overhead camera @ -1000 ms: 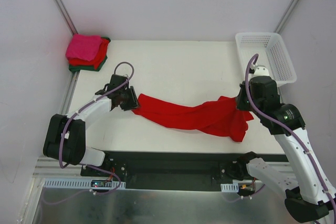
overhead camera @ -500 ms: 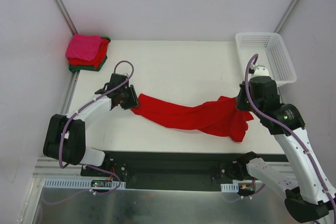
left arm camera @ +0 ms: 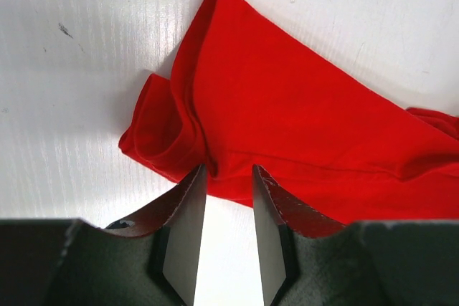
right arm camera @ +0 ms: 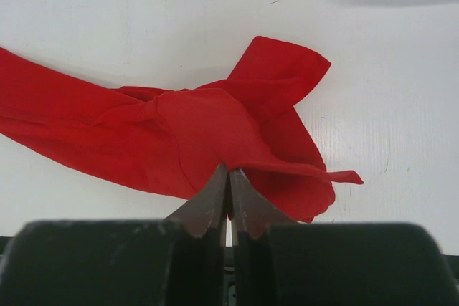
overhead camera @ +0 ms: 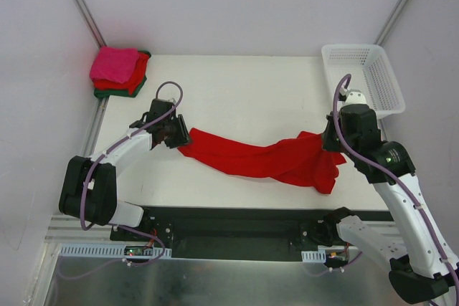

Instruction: Fold and stack the t-shirts

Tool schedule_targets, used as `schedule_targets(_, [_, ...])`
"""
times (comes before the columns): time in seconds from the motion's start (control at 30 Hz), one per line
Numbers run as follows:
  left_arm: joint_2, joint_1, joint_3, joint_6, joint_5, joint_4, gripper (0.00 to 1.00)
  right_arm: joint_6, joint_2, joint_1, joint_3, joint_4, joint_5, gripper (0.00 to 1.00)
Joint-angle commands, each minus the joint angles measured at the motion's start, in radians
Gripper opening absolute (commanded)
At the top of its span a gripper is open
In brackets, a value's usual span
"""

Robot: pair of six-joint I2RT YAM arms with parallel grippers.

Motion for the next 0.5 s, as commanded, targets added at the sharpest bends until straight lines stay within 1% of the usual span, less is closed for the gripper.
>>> schedule_targets(0.0, [0.001, -0.011, 0.034, -0.001, 0.007, 0.006, 0.31, 0.001, 0.002, 0.002, 0.003, 0.022, 0.019, 0.06])
schedule_targets(0.47, [0.077, -0.013, 0.000, 0.002, 0.000, 0.055, 0.29, -0.001, 0.004, 0.005, 0.005, 0.019, 0.025, 0.06])
